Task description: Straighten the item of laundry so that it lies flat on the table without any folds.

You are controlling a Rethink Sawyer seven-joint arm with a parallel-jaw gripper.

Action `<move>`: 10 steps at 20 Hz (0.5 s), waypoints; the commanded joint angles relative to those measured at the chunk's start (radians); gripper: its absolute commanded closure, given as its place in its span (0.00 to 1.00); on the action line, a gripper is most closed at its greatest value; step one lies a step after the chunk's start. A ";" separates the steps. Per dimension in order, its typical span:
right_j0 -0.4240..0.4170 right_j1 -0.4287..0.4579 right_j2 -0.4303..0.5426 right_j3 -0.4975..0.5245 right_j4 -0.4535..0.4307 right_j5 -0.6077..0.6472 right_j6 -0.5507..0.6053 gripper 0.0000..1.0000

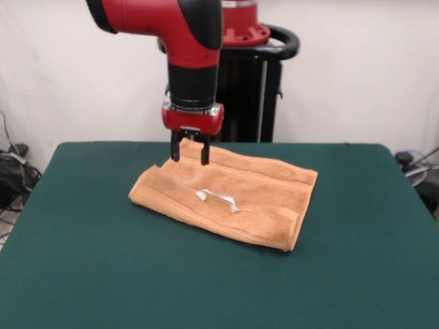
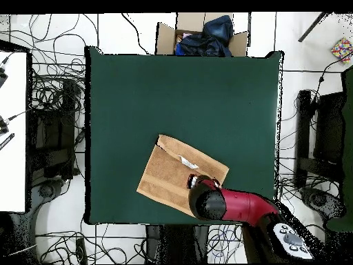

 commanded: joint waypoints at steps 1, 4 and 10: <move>-0.015 0.025 0.008 -0.043 -0.167 0.024 -0.071 0.00; -0.042 0.045 0.021 -0.061 -0.198 0.033 -0.063 0.00; -0.060 0.088 0.008 -0.057 -0.264 0.003 0.002 0.00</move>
